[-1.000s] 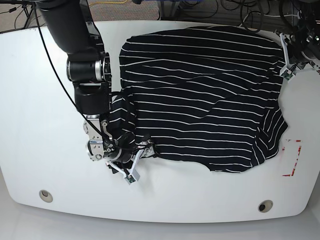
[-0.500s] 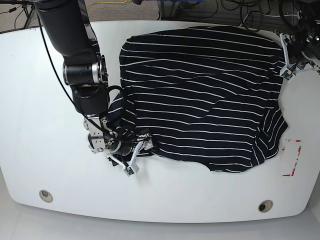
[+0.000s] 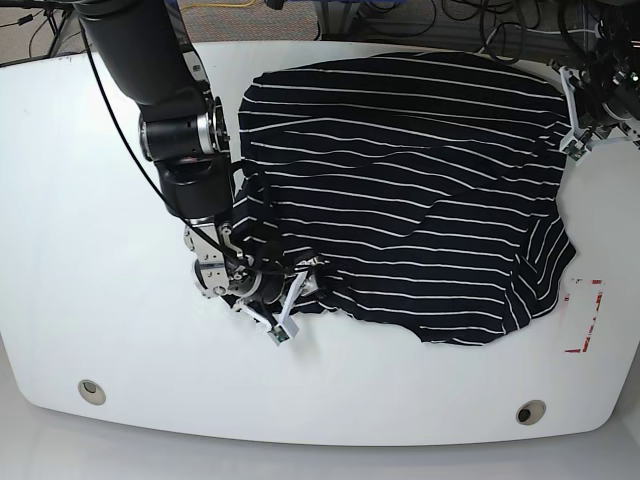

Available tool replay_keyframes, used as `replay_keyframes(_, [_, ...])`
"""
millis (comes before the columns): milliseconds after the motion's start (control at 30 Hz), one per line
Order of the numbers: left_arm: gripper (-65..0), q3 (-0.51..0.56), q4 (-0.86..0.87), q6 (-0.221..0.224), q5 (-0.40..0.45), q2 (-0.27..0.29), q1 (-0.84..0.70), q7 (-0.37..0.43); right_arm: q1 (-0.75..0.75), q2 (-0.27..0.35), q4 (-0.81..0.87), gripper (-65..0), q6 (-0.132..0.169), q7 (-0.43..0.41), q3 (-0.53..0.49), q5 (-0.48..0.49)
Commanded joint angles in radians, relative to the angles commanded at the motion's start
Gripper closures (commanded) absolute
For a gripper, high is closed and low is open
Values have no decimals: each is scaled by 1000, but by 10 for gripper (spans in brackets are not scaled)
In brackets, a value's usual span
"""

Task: Layout the t-shirt on the table in an organized manner, then fold the t-shirt properly
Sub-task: 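Move the right gripper to the shirt's hem corner and grasp it, then lift the shirt with both grippers and swing it across the table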

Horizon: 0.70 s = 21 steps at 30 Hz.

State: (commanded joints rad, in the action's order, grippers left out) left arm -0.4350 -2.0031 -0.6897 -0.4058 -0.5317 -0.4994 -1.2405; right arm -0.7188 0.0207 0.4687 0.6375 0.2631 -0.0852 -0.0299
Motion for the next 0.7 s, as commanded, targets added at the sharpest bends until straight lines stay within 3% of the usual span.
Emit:
replay_keyframes(100, [0, 0, 0, 0, 3, 0, 2, 0, -2, 0, 5, -60, 6, 2, 0, 0])
replay_keyframes(167, [0, 2, 0, 0, 3, 0, 2, 0, -3, 0, 31, 0, 6, 5, 0, 0])
replay_keyframes(267, [0, 5, 0, 0, 5, 0, 17, 0, 11, 2, 120, -8, 6, 37, 0, 0])
replay_keyframes(433, [0, 5, 9, 3, 5, 3, 58, 0, 75, 14, 368, 0, 8, 201, 3, 0])
replay_keyframes(567, [0, -11, 6, 5, 5, 55, 115, -8, 141, 40, 649, 0, 8, 339, 2, 0])
replay_keyframes(700, [0, -32, 5, 5, 5, 92, 178, -28, 150, 44, 824, 0, 8, 440, 3, -2])
